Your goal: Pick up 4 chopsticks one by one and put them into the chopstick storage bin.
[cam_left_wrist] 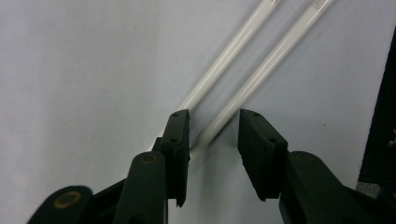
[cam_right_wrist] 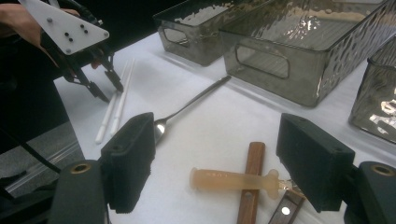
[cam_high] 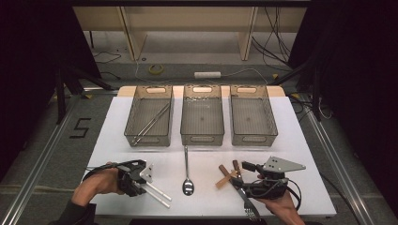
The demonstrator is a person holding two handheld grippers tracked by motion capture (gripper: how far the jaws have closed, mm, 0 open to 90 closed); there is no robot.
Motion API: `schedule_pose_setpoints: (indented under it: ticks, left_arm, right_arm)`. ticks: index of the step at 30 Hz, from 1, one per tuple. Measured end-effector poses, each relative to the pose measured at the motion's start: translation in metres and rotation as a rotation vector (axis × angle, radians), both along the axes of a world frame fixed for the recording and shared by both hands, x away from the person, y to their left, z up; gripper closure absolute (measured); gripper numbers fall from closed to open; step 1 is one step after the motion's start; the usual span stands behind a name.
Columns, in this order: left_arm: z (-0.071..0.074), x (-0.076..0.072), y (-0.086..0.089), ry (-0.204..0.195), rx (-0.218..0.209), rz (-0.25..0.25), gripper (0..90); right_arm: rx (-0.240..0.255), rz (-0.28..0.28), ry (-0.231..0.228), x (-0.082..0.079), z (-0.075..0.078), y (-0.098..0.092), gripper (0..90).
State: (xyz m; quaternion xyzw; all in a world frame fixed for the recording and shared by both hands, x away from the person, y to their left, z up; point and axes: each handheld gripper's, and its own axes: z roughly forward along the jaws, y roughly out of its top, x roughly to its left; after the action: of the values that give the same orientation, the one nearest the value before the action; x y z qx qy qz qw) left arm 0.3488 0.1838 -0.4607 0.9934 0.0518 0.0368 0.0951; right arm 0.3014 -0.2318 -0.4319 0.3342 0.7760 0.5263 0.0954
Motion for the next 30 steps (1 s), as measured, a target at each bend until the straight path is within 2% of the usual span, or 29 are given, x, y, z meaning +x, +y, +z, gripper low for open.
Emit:
schedule_pose_setpoints:
  ticks: [8,19,30]
  left_arm:
    - [-0.0008,-0.0025,-0.0013,0.014,0.009,-0.022,71.3]
    - [-0.0009,-0.0047,-0.0010,0.003,0.008,-0.081,75.6]
    - [-0.0010,-0.0067,-0.0014,-0.006,0.009,-0.112,79.2]
  right_arm:
    - [0.001,0.001,-0.001,-0.0005,0.0005,0.0002,29.2]
    - [-0.002,0.003,0.001,-0.0004,0.0005,0.0002,29.2]
    - [-0.004,0.004,0.003,-0.0003,0.0005,0.0004,29.2]
